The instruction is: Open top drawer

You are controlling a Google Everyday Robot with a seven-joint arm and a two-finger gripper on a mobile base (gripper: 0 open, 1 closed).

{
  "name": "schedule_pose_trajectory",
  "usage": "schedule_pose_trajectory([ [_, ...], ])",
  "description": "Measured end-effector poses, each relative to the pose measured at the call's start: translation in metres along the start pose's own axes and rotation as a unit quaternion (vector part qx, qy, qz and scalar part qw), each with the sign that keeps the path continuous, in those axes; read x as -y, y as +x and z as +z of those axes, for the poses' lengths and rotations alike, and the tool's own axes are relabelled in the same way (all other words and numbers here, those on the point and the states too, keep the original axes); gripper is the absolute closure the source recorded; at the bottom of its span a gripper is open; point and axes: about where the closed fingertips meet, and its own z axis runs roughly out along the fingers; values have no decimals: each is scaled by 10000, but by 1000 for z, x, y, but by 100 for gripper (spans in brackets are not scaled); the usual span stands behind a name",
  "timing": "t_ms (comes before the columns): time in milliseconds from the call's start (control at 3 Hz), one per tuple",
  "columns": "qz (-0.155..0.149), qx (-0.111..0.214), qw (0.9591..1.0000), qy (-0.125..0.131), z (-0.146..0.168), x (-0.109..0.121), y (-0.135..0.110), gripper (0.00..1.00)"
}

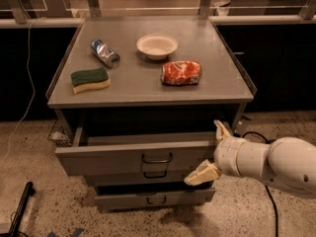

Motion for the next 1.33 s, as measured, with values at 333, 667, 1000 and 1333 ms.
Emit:
schedule_pose_trajectory([
  [333,-532,-218,9983,116,6,26,10,0],
  [667,-863,-505,9950,61,27,46,24,0],
  [1000,-1078,-687,9917,-114,42,46,33,0],
  [1333,-1107,-696,9913,-128,44,46,32,26],
])
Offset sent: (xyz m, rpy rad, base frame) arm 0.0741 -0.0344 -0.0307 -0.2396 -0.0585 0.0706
